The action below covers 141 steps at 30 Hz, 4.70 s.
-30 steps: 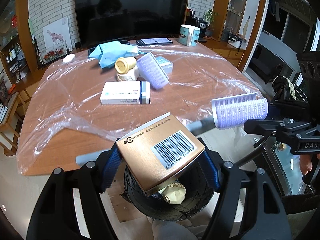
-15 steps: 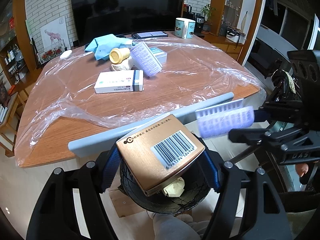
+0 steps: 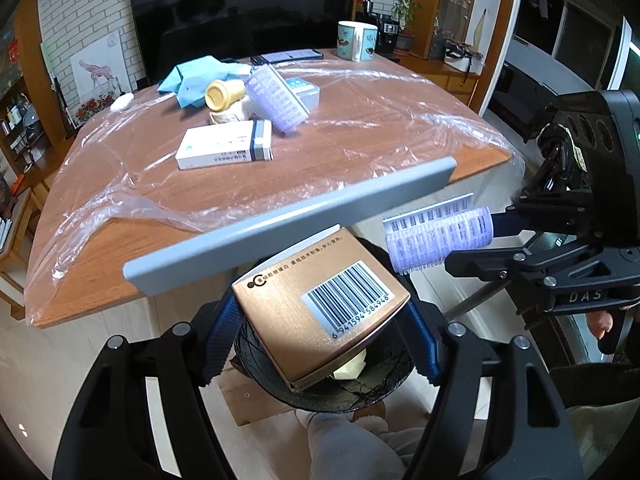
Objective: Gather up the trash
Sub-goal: 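Carry the box with the left tool while the right tool carries the roller over the bin, then open the left tool over the bin while the right tool drops the roller in, then move both open tools back over the table toward the remaining items, then grasp the blue cloth bag with the left tool while the right tool grasps the white medicine box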
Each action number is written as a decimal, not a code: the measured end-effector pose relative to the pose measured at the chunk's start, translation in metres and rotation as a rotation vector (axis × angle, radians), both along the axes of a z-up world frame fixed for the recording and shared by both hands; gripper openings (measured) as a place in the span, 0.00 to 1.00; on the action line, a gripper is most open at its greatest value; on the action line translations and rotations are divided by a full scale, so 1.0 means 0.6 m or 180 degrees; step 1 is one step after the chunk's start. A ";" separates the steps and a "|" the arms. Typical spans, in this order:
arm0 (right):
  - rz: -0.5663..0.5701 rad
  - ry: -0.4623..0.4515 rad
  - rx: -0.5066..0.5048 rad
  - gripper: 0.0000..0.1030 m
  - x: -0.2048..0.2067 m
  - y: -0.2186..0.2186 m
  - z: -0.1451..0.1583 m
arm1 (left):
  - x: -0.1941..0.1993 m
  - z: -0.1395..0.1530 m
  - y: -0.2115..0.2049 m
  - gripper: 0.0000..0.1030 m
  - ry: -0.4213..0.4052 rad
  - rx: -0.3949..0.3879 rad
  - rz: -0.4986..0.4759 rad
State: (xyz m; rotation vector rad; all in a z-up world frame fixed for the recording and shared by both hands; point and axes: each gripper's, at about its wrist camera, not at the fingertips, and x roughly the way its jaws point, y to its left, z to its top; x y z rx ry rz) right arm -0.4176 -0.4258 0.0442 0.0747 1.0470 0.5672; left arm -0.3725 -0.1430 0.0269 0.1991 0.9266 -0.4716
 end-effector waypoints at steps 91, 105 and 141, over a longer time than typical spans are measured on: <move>-0.0189 -0.0878 -0.0385 0.96 0.009 0.010 0.108 | 0.032 0.061 0.048 0.98 -0.0452 0.0013 0.0359; -0.0450 -0.0733 -0.0323 0.96 0.170 0.053 0.108 | 0.201 0.074 0.083 0.98 -0.0420 -0.0009 0.0560; -0.0170 -0.0034 0.0061 0.95 0.271 0.148 0.049 | 0.396 0.075 0.090 0.98 -0.0536 0.0198 0.0302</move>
